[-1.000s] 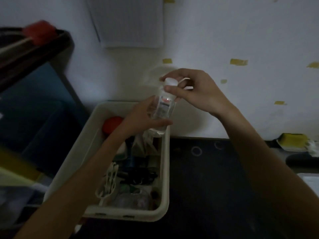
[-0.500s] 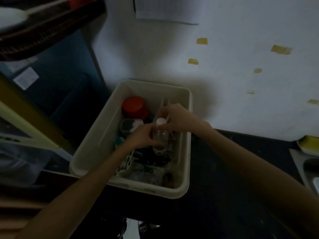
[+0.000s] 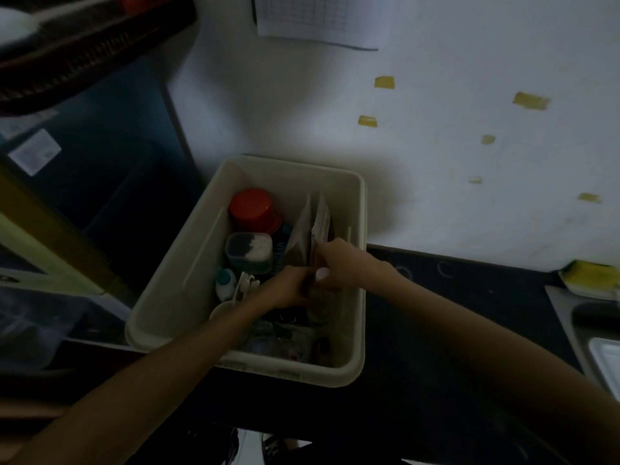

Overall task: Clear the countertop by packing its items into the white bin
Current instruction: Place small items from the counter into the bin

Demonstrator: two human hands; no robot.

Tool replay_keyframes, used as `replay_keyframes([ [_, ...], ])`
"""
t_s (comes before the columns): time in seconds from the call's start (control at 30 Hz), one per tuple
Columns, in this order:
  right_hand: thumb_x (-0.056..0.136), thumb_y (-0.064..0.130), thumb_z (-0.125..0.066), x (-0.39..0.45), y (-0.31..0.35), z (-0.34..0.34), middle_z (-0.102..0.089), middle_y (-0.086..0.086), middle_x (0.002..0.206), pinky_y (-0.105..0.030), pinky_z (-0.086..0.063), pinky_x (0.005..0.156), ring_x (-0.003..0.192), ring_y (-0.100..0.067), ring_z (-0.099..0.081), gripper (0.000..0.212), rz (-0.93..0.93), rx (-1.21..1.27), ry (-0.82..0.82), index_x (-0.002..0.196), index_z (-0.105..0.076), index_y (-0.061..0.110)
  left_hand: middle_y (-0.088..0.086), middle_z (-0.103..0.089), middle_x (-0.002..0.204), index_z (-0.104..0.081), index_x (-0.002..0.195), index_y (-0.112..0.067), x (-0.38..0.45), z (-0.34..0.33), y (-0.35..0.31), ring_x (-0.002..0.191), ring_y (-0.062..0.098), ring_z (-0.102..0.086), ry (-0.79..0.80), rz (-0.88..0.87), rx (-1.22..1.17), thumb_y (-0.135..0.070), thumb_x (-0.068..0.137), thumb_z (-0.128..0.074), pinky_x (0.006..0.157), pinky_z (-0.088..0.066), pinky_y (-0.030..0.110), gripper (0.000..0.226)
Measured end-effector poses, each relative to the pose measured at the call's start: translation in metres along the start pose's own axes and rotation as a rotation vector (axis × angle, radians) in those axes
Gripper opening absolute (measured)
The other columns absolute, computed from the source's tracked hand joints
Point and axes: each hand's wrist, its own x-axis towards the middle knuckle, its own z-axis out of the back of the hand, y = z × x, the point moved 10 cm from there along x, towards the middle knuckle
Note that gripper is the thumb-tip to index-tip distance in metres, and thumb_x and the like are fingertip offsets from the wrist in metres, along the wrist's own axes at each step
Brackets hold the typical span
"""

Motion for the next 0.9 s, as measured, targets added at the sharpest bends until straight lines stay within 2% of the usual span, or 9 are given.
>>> replay_keyframes([
  [0.1,0.087,0.021,-0.066,-0.002,0.003,-0.006,-0.064,-0.007,0.098,-0.039,-0.059,0.078,0.084,-0.022,-0.065,0.02,-0.003,-0.109,0.012,0.102,-0.064,0.008,0.005,-0.065,0.121,-0.06,0.121,-0.016,0.001,-0.005,0.004,0.11,0.021,-0.062,0.023,0.019,0.023,-0.029,0.084,-0.071,0.094,-0.051,0.043,0.04],
  [0.23,0.091,0.021,-0.061,-0.003,0.008,-0.012,-0.064,-0.006,0.098,-0.034,-0.055,0.074,0.085,-0.023,-0.065,0.018,0.013,-0.287,0.011,0.106,-0.063,0.011,0.006,-0.064,0.121,-0.058,0.123,-0.016,0.002,-0.009,0.006,0.108,0.024,-0.061,0.06,0.046,0.068,-0.027,0.084,-0.071,0.092,-0.05,0.038,0.042],
  [0.33,0.092,0.02,-0.059,-0.003,0.008,-0.015,-0.065,-0.006,0.099,-0.031,-0.049,0.066,0.081,-0.022,-0.065,0.018,0.012,-0.381,0.015,0.108,-0.064,0.011,0.008,-0.065,0.121,-0.06,0.122,-0.014,0.004,-0.011,0.009,0.109,0.026,-0.061,0.065,0.05,0.064,-0.027,0.085,-0.071,0.094,-0.05,0.042,0.042],
  [0.47,0.094,0.02,-0.058,-0.002,0.008,-0.017,-0.065,-0.005,0.099,-0.029,-0.044,0.063,0.072,-0.018,-0.057,0.02,0.002,-0.409,0.034,0.111,-0.063,0.011,0.01,-0.064,0.122,-0.06,0.123,-0.01,0.004,-0.008,0.007,0.111,0.026,-0.06,0.046,0.027,0.042,-0.024,0.086,-0.07,0.096,-0.049,0.041,0.041],
  [0.6,0.094,0.018,-0.057,-0.003,0.007,-0.016,-0.065,-0.006,0.102,-0.03,-0.046,0.065,0.084,-0.022,-0.065,0.02,-0.002,-0.424,0.028,0.111,-0.064,0.011,0.009,-0.063,0.124,-0.06,0.123,-0.009,0.002,-0.005,0.004,0.113,0.025,-0.059,0.027,0.017,0.031,-0.021,0.087,-0.069,0.092,-0.046,0.032,0.039],
  [0.73,0.092,0.02,-0.06,-0.005,0.006,-0.017,-0.064,-0.006,0.105,-0.032,-0.048,0.067,0.089,-0.023,-0.066,0.02,0.007,-0.428,0.028,0.11,-0.064,0.011,0.006,-0.066,0.117,-0.062,0.117,-0.011,-0.002,0.002,0.005,0.103,0.015,-0.061,0.007,0.011,0.022,-0.022,0.084,-0.073,0.08,-0.042,0.022,0.036],
  [0.9,0.091,0.022,-0.062,-0.009,0.009,-0.014,-0.063,-0.007,0.107,-0.032,-0.048,0.069,0.092,-0.024,-0.066,0.024,0.038,-0.416,0.009,0.112,-0.064,0.01,0.0,-0.069,0.112,-0.065,0.111,-0.016,-0.004,0.019,0.016,0.101,0.015,-0.064,-0.039,0.042,0.059,-0.03,0.08,-0.077,0.087,-0.053,0.034,0.036],
])
